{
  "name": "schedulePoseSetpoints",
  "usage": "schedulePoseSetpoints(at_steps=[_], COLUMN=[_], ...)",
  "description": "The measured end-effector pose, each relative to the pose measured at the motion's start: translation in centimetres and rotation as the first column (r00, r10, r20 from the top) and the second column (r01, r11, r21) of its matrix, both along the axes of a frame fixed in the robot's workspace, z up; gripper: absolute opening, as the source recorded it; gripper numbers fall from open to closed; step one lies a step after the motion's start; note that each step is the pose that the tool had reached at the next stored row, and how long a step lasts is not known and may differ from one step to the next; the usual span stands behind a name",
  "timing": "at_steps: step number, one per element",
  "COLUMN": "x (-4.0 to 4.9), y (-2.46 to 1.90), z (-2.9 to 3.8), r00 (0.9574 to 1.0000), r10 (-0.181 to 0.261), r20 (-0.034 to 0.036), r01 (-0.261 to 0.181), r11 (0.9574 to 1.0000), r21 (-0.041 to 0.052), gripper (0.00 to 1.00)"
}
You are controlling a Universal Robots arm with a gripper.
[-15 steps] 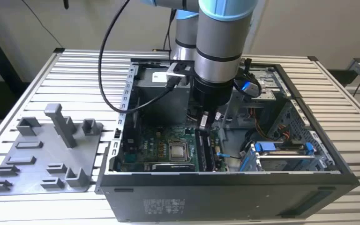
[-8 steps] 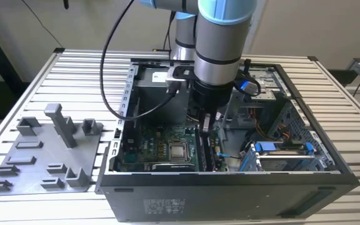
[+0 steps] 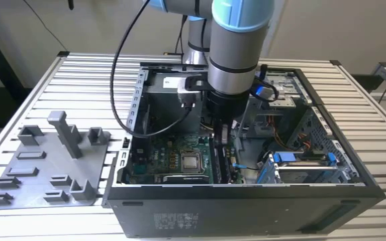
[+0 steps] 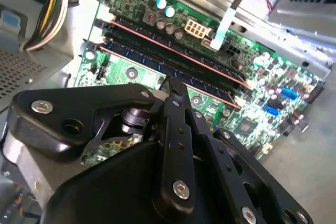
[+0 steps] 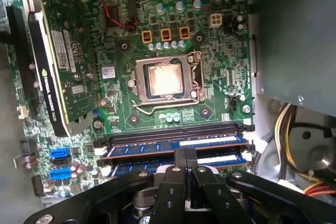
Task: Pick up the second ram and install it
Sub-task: 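Press down the second ram until it locks into place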
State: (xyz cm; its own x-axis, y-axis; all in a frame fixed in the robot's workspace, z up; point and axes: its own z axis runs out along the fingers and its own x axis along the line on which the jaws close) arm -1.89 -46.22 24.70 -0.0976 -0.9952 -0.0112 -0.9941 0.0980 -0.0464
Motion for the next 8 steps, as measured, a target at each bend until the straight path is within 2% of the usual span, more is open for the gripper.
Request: schedulePoseSetpoints(at_steps=[5, 8], x=[0.0, 0.0], y=[0.0, 0.0], z=[-0.46, -0.65], r00=[0.9977, 0.996], r10=[0.068, 0.09], r20=[-0.0016, -0.004], r01=[-0.068, -0.09], r11=[0.9977, 0.996], r21=[0.0, 0.0002], gripper=[0.11, 0.11])
